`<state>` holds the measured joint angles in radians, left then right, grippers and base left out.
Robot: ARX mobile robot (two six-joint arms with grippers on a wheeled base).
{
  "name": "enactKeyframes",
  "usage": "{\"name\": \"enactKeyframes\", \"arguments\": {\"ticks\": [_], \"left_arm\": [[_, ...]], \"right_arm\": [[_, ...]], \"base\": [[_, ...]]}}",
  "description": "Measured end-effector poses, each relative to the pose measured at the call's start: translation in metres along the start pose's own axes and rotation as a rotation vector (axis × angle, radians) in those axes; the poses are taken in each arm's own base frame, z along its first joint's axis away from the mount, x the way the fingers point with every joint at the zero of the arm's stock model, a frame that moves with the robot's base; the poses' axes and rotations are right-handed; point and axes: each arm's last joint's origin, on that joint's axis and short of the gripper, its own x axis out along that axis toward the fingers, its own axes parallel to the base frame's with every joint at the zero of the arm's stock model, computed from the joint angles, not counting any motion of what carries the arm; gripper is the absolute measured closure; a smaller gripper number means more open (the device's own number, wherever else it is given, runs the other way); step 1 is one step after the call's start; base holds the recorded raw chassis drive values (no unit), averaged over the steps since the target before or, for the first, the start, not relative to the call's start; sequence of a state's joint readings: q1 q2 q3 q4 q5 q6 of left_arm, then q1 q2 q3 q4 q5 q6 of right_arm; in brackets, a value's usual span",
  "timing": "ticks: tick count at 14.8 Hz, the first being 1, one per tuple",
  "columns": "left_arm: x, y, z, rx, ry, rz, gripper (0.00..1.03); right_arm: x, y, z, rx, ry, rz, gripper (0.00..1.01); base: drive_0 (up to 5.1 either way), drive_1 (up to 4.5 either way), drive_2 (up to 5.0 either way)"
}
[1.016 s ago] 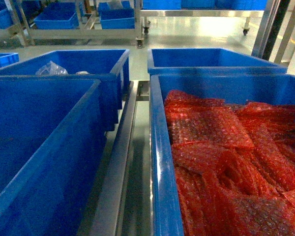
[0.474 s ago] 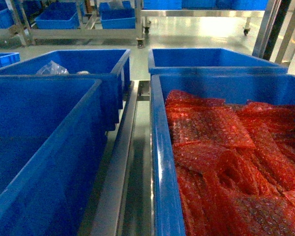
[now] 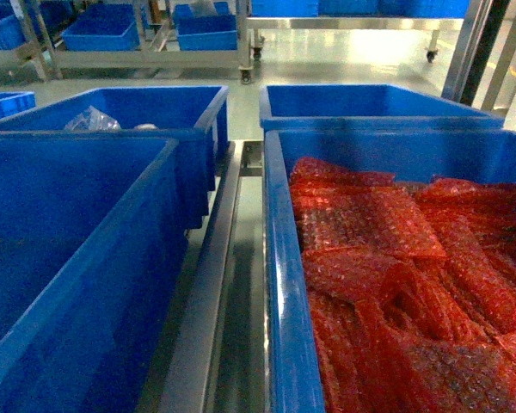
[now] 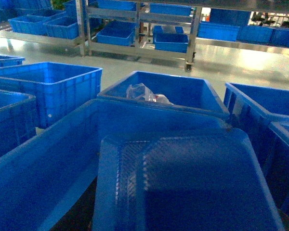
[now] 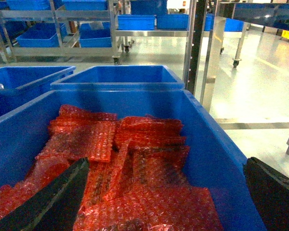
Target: Pick blue part to blue bin on bottom shelf
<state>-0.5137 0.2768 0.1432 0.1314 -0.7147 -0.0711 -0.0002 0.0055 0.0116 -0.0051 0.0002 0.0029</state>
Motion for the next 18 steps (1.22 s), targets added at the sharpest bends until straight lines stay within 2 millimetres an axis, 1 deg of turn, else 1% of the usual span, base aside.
{"name": "enactKeyframes", "arguments": {"ticks": [16, 17, 18], "left_arm": [[0.000, 0.000, 0.000, 0.000, 0.000, 0.000, 0.59], [0.001, 0.000, 0.000, 0.033, 0.002, 0.033, 0.59], [0.011, -0.001, 0.001, 0.070, -0.003, 0.047, 0.59]], "right_arm": [[0.000, 0.000, 0.000, 0.000, 0.000, 0.000, 0.03], [0.000, 0.000, 0.000, 0.000, 0.000, 0.000, 0.03], [0.000, 0.000, 0.000, 0.000, 0.000, 0.000, 0.03]], "base": [[0.0, 0.00, 0.0], [0.0, 0.00, 0.0], [0.0, 0.00, 0.0]]}}
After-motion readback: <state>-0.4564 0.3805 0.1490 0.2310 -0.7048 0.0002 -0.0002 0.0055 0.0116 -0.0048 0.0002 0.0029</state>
